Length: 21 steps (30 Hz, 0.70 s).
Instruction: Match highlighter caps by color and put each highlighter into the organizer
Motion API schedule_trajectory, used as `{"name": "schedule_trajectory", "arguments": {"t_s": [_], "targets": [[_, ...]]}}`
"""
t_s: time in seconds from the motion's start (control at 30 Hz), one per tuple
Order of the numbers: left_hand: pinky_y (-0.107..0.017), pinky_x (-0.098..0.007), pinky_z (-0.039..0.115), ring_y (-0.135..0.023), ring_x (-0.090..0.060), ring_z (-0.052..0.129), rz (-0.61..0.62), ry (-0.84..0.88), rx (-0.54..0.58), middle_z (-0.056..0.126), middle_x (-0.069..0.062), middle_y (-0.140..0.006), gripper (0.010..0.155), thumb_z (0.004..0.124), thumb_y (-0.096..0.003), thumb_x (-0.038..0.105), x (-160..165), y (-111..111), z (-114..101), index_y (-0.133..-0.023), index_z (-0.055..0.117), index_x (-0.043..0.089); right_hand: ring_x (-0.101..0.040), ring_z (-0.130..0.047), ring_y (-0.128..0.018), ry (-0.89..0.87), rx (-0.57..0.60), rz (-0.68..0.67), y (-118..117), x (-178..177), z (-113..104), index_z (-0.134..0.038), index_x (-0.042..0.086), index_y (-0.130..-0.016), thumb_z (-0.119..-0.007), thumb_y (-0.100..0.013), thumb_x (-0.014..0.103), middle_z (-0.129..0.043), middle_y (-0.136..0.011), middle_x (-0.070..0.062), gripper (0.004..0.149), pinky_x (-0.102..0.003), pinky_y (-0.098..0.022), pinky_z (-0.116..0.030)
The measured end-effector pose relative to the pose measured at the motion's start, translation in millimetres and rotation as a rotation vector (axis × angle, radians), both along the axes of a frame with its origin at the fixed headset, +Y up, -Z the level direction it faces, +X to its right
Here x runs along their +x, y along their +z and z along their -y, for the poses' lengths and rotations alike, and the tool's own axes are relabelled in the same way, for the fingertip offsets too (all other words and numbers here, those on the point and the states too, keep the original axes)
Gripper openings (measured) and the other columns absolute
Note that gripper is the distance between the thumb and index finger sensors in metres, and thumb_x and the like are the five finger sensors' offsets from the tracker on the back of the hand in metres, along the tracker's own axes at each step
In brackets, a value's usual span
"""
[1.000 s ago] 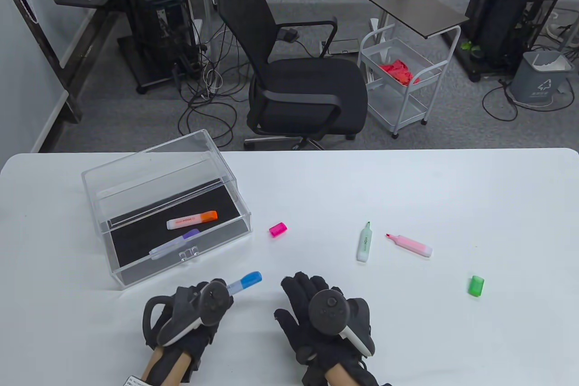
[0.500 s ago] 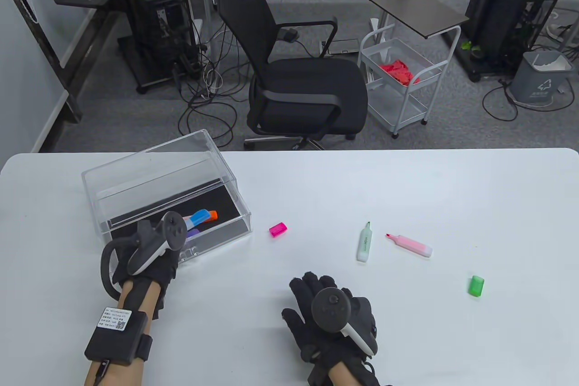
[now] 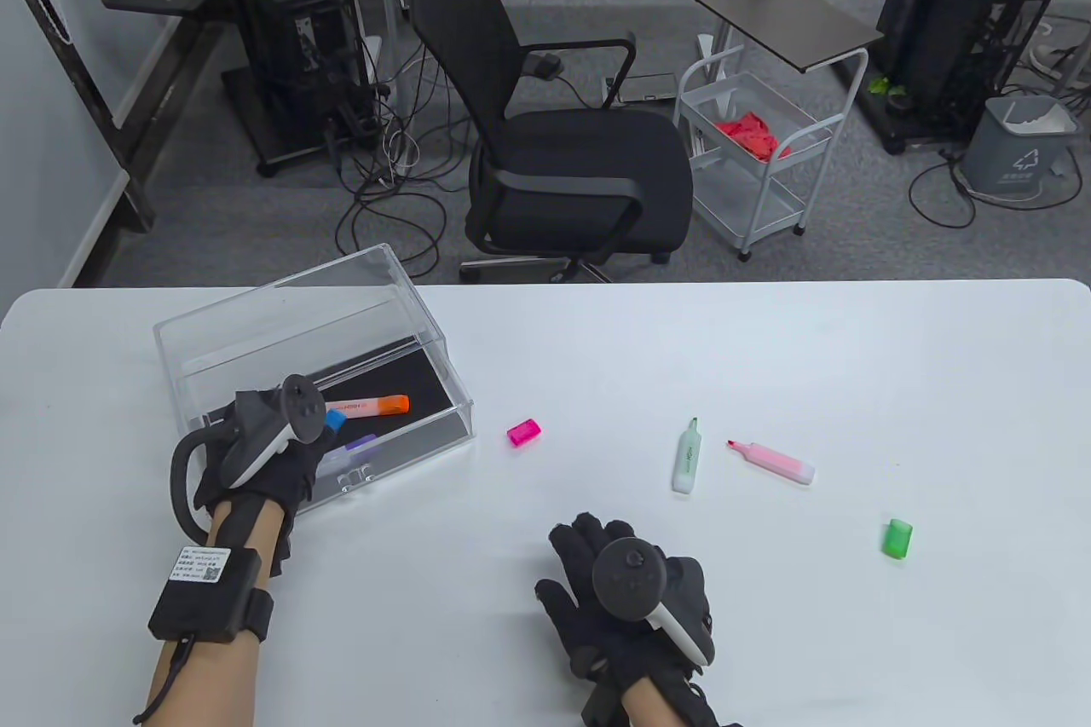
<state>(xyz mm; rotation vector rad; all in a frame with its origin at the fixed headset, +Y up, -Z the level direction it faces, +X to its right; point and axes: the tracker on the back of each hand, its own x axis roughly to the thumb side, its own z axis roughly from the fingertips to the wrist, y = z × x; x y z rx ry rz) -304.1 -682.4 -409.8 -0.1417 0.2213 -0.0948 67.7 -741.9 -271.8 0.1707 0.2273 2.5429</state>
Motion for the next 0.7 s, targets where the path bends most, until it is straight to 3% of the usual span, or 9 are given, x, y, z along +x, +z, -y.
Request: {"name": "schedule_trajectory", "arguments": {"t_s": [0.1,0.37,0.7], "targets": [[-0.084,-0.054,0.045,-0.119,-0.028,0.037,0.05,-0.002,0.021,0.035,0.01,-0.119,0.081,0.057,-0.0443,0.072,9,10,-4,-0.112,0.029,0.038,-0.035,-0.021,-0.108,0.01,0.004,-0.005,1,-2,-1,-0.045,0.033,-0.104,-0.067,-0.043,0.052,-0.033,-0.116,0.001,0.067,-0.07,-0.069,-0.015],[-0.084,-0.056,0.043,-0.122,-0.028,0.029,0.168,-0.042,0.06,0.027,0.01,-0.122,0.085,0.056,-0.0421,0.078,48,53,-8,-0.113,0.025,0.041,-0.032,-0.01,-0.107,0.057,0.027,-0.027,4,-12,-4,-0.042,0.037,-0.104,-0.068,-0.043,0.052,-0.019,-0.116,0.003,0.067,-0.069,-0.069,-0.011],[-0.084,-0.059,0.034,-0.121,-0.03,0.015,0.233,0.018,0.033,0.014,0.009,-0.123,0.093,0.049,-0.0372,0.088,71,104,-7,-0.112,0.015,0.045,-0.031,-0.007,-0.107,0.141,0.04,-0.005,0,-10,-1,-0.044,0.043,-0.102,-0.07,-0.042,0.054,-0.016,-0.116,0.006,0.067,-0.069,-0.069,-0.008]]}}
